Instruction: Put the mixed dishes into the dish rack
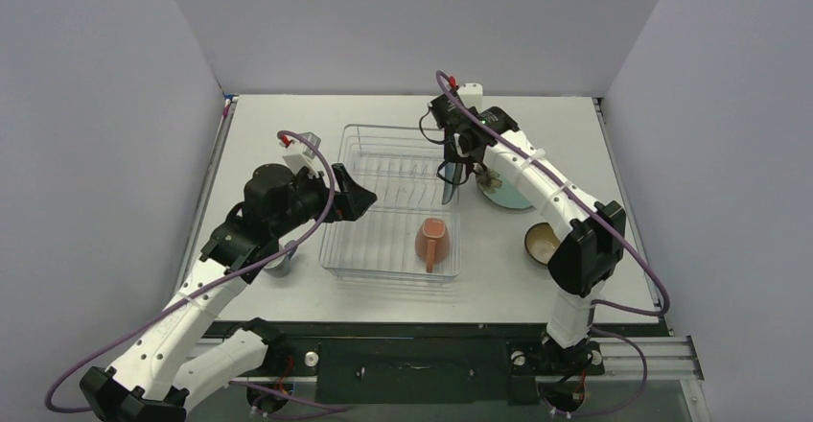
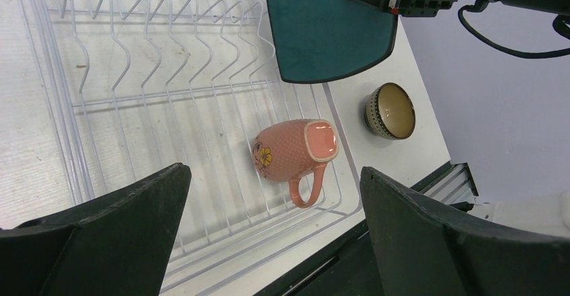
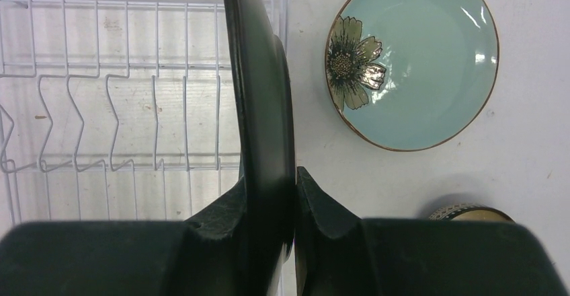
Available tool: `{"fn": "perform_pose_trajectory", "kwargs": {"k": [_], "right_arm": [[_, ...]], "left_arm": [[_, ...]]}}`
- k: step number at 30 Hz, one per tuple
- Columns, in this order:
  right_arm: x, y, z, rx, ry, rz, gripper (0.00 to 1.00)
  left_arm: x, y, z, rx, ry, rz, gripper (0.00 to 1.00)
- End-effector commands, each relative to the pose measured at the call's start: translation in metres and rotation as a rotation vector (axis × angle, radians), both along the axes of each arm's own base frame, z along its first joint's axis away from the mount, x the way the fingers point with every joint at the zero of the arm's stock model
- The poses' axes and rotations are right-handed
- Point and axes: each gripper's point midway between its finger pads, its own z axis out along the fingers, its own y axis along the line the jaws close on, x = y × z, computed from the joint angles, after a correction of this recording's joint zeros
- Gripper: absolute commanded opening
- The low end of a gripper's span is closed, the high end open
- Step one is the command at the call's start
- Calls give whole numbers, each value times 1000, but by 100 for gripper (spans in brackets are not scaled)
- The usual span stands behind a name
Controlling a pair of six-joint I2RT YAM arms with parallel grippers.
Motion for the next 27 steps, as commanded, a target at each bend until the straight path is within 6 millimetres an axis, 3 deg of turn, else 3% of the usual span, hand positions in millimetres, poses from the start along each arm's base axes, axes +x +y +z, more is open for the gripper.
{"fn": "perform_pose_trajectory", "kwargs": {"k": [1,16,27], "right_arm": [[21,14,40,68,-145,-3,0],[18,31,4,87,-48,48,0],[15,29,-17,69,-4,36,0]], "left_arm": [[1,5,19,3,-68,8,97],[-3,0,20,-13,-63,-22,97],[-3,-5,22,-39,-57,-40,97]]}}
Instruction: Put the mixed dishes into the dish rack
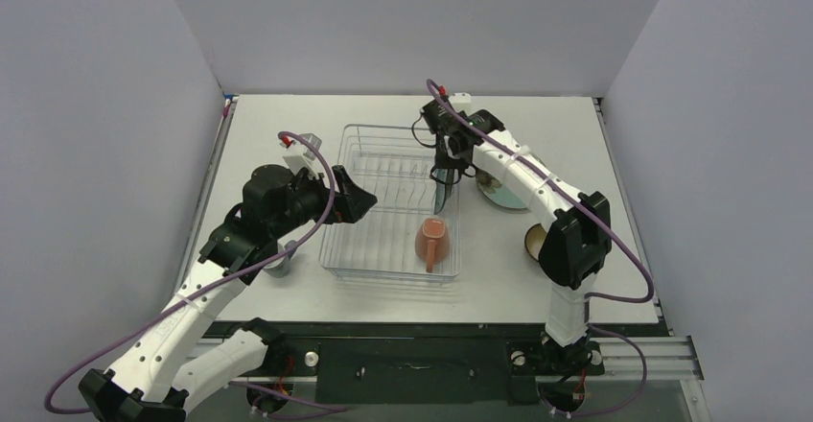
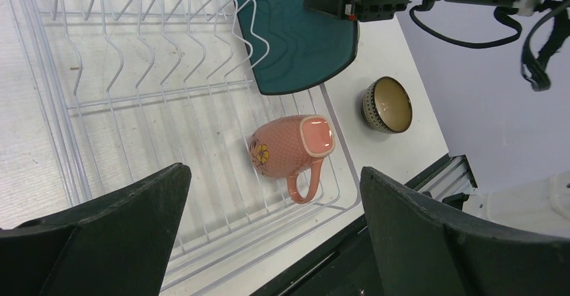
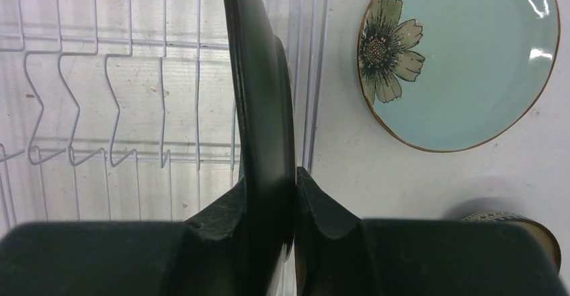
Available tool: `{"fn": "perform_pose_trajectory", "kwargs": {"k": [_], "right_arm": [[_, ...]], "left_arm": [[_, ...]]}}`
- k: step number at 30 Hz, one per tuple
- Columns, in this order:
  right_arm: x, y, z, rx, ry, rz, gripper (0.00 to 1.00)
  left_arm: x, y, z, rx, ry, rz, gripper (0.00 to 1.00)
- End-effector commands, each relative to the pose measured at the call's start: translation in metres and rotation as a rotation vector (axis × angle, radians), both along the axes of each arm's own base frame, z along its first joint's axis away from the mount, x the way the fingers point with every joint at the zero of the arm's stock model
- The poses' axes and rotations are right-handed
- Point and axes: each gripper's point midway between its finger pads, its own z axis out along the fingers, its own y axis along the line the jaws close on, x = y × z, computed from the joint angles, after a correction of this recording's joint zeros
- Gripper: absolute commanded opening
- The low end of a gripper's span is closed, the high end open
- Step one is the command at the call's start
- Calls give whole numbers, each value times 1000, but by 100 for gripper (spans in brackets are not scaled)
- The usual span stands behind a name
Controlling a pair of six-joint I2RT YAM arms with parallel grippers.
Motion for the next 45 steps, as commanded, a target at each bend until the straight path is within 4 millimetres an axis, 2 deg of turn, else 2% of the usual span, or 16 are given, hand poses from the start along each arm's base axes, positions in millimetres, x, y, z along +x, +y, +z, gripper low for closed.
{"fn": "perform_pose_trajectory", "kwargs": {"k": [1,9,14,17,21,30,39,40,41,42,43,44,45], "right_arm": [[14,13,11,53,-79,-6,0],[16,14,1,66,-82,-10,15],[14,9,0,56,-85,-14,28],[12,5,6,48,-102,-15,37],[10,-3,16,35,-130,-25,43],[1,-15,40,42,-182,-31,50],[-22,-41,80,54,-284,-40,54],[-25,-48,90,64,-313,-53,55],[-27,-53,87,63,-316,-62,55],[-29,-63,96,83,-341,-87,54],[-27,-75,88,84,-343,-116,53],[-35,-85,81,99,-339,-120,51],[-28,-99,83,122,-368,-160,50]], "left_arm": [[1,-5,20,-47,-44,-16,97],[-1,-7,20,-58,-36,-30,97],[-2,-7,18,-60,-30,-30,97],[-2,-7,17,-62,-28,-30,97],[-3,-8,16,-68,-22,-33,97],[-5,-10,17,-83,-14,-38,97],[-7,-10,17,-85,-14,-42,97],[-7,-10,18,-87,-15,-43,97],[-8,-10,16,-89,-10,-42,97],[-8,-10,16,-92,-10,-42,97],[-9,-10,13,-96,-2,-44,97],[-9,-10,13,-99,-1,-45,97],[-10,-12,9,-106,10,-50,97]]}}
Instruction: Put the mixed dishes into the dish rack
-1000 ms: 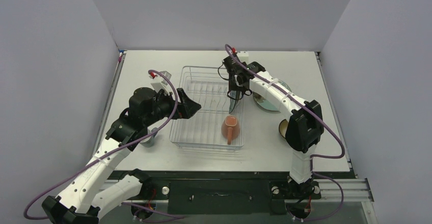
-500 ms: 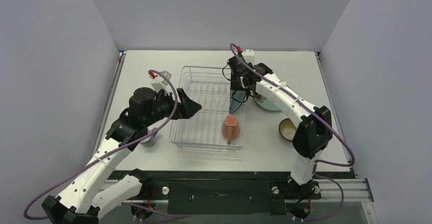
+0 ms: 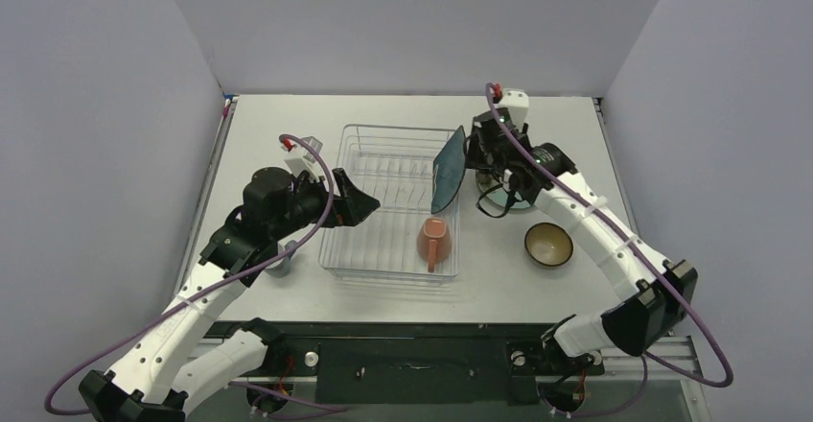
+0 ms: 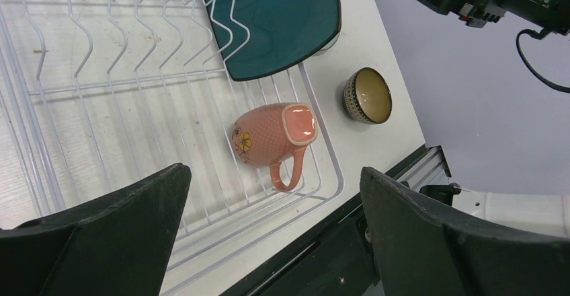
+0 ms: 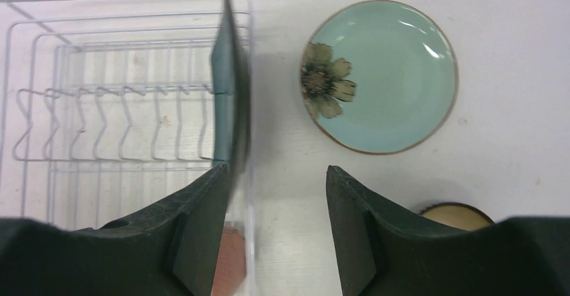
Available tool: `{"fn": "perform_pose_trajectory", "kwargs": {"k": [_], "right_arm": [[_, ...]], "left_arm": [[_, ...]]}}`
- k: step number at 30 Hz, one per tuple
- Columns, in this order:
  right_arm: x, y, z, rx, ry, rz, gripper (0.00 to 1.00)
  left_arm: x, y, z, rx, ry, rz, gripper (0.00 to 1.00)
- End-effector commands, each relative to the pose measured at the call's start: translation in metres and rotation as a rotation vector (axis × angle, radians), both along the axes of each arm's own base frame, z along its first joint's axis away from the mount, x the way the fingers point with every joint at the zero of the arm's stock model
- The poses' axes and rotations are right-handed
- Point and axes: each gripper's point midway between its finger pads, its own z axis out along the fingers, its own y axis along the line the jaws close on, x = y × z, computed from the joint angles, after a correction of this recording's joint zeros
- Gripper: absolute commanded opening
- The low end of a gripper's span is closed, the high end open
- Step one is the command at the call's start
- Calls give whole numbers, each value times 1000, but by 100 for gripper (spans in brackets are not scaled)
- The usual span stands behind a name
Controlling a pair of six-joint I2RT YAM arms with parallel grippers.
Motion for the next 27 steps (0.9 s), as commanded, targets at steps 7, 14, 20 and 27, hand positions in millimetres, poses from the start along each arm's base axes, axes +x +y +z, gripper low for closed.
{"fn": "perform_pose_trajectory", "kwargs": {"k": [7,14,20,27], "right_arm": [[0,-115,-42,267,-101,-202,49],[16,-157,-101,466,-11,-278,42],[27,-181,-140,611,17,-348,40],[41,-197,-182,697,70,-378,37]], "left_arm": [[-4,-15,-4,-99,27,-45,100],[-2,-32,-1,-151,53,-97,97],[-4,-44,4,-192,66,-127,97],[-6,-41,10,-201,42,-113,97]]}}
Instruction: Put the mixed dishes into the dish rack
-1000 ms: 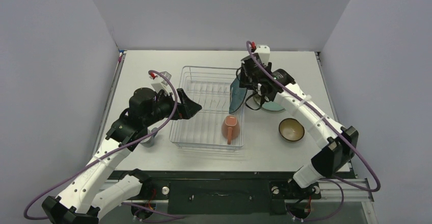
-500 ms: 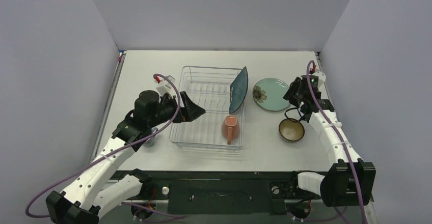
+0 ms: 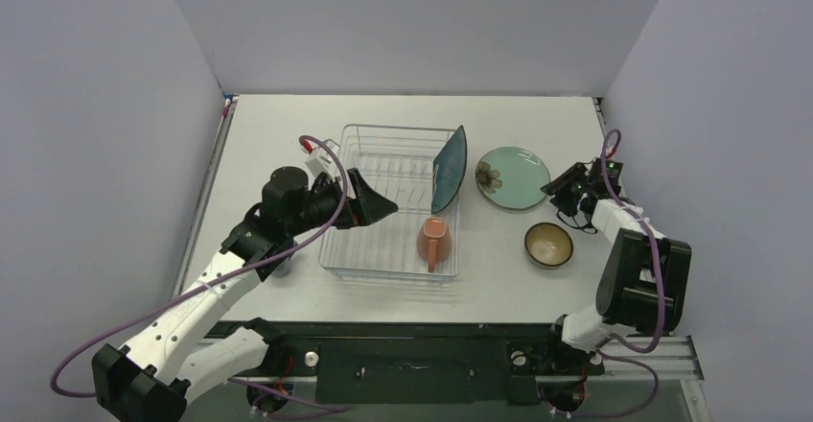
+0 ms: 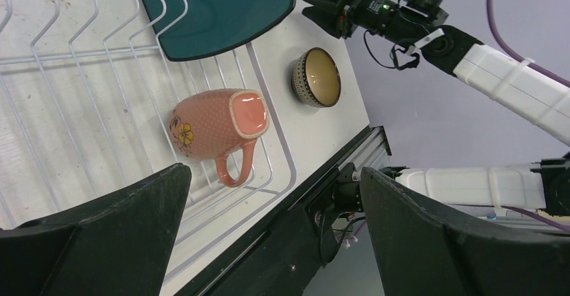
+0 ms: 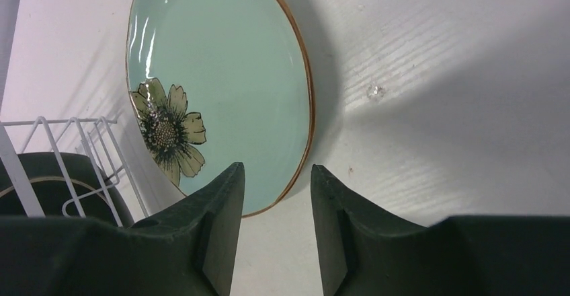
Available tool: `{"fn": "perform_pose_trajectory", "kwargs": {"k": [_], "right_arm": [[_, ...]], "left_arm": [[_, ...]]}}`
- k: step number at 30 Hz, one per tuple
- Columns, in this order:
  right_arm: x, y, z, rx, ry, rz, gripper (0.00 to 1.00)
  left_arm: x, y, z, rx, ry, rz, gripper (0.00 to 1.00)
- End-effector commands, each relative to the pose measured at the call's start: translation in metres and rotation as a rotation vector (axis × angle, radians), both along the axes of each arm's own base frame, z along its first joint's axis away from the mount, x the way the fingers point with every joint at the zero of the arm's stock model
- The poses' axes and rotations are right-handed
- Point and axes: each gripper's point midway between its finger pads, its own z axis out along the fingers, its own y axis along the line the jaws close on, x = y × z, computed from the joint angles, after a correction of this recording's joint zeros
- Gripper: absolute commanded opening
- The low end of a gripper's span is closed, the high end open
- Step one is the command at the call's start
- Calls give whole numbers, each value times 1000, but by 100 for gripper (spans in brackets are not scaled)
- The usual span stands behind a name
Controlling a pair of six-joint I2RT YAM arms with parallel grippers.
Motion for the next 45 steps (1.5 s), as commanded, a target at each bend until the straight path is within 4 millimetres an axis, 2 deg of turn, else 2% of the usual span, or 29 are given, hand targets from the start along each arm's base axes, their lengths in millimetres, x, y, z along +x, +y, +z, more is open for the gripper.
{"fn": "perform_pose_trajectory", "kwargs": {"k": [1,7,12,19,26,30,35,36,40,44,45], "right_arm": [[23,-8,-1,61,-88,4,36],[22,-19,-20,52,-55,-28,35],[30,-10,-34,139,-56,-26,35],[40,-10,-46,174,-63,-38,34],[54,0,-52,251,-122,-18,32],[58,0,-51,258,-125,-16,27],[59,2,-54,262,-111,-6,5],[61,2,-53,265,-117,-5,0],[64,3,-38,278,-179,-3,0],[65,6,-5,366,-290,-28,0],[70,0,11,372,-369,-30,0]], "left_arm": [[0,-1,26,-54,-79,4,97],[0,4,27,-55,-91,31,97],[3,1,25,-58,-73,33,97],[3,-1,31,-77,-78,33,97],[1,-2,30,-72,-66,25,97],[1,-2,32,-64,-74,27,97],[1,-4,37,-67,-81,17,97],[1,-4,37,-65,-82,19,97],[-1,-5,37,-69,-77,17,97],[-1,-4,37,-59,-82,21,97],[-1,-3,38,-58,-83,23,97]]}}
